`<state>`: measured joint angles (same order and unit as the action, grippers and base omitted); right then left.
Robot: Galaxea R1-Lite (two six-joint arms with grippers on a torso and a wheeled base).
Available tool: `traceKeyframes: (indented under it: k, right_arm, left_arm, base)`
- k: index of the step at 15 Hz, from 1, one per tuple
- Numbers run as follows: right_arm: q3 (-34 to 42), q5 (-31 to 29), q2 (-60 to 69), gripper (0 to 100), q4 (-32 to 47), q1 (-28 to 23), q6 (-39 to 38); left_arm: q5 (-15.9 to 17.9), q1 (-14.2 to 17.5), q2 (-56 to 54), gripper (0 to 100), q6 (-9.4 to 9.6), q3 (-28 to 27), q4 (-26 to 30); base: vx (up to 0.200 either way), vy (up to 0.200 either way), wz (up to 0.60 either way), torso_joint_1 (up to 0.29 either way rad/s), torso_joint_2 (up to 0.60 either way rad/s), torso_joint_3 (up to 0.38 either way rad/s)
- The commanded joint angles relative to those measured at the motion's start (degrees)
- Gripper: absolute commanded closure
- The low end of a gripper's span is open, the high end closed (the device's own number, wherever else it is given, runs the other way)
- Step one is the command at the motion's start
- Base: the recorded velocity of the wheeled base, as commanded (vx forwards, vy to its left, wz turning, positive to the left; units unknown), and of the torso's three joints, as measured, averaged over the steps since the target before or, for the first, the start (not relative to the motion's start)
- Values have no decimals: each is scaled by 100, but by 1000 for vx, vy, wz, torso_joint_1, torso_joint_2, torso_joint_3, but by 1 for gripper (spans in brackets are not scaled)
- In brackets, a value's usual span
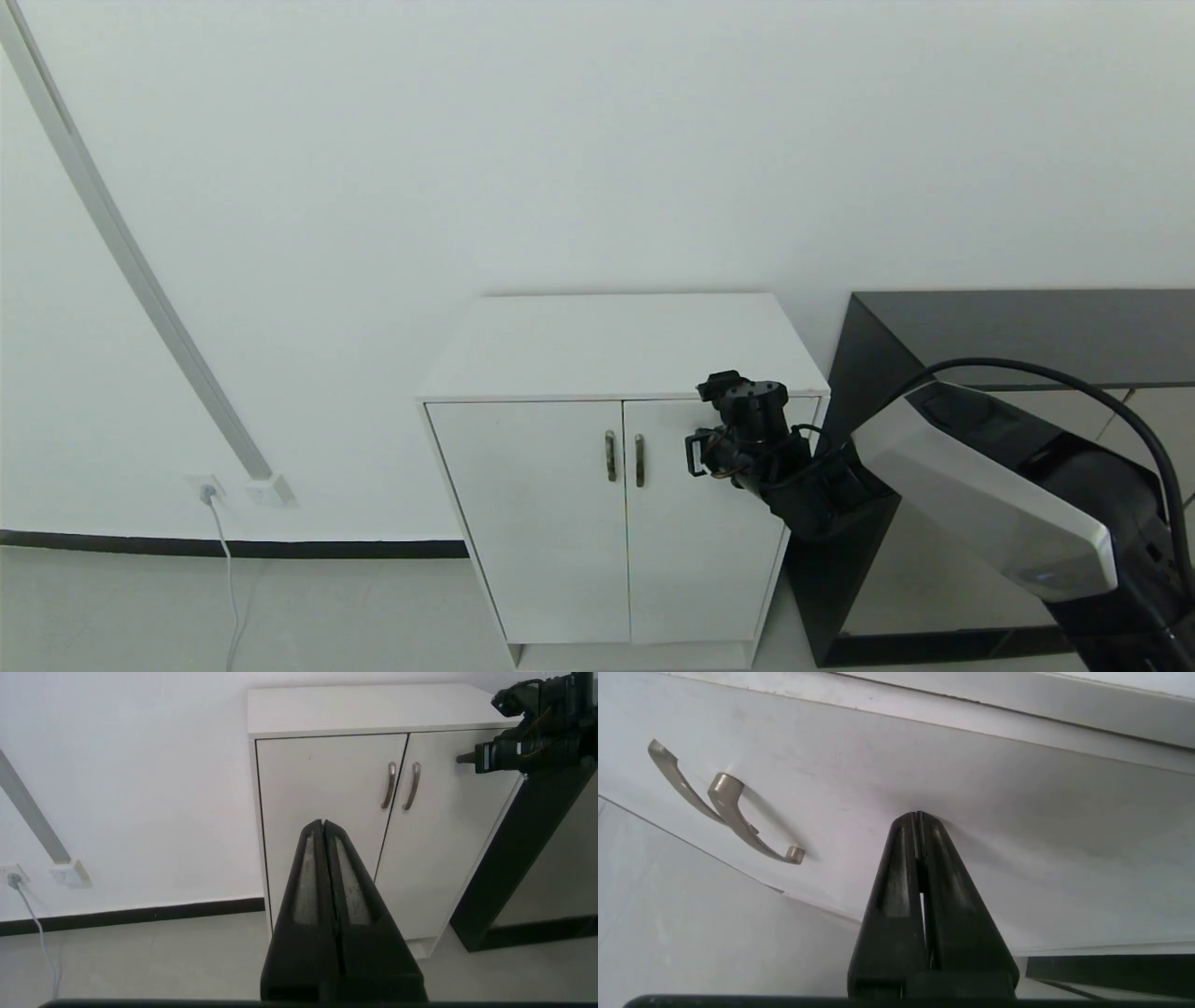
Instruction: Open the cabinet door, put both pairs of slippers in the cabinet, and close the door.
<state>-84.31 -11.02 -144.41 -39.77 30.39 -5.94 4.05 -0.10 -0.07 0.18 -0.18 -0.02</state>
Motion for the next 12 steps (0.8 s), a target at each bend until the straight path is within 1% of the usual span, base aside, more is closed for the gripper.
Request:
traceKeyframes:
  k: [1, 12]
  right_arm:
    - [-6, -5, -26, 100, -5, -7, 5]
    - [-244, -41, -193, 100, -31, -95, 58]
  left_arm:
    - [0, 1, 7, 100, -1, 1, -6]
    - [0, 1, 7, 100, -1, 1, -6]
  base:
    - [0, 0, 0, 0, 0, 0]
    - [0, 0, 0, 0, 0, 0]
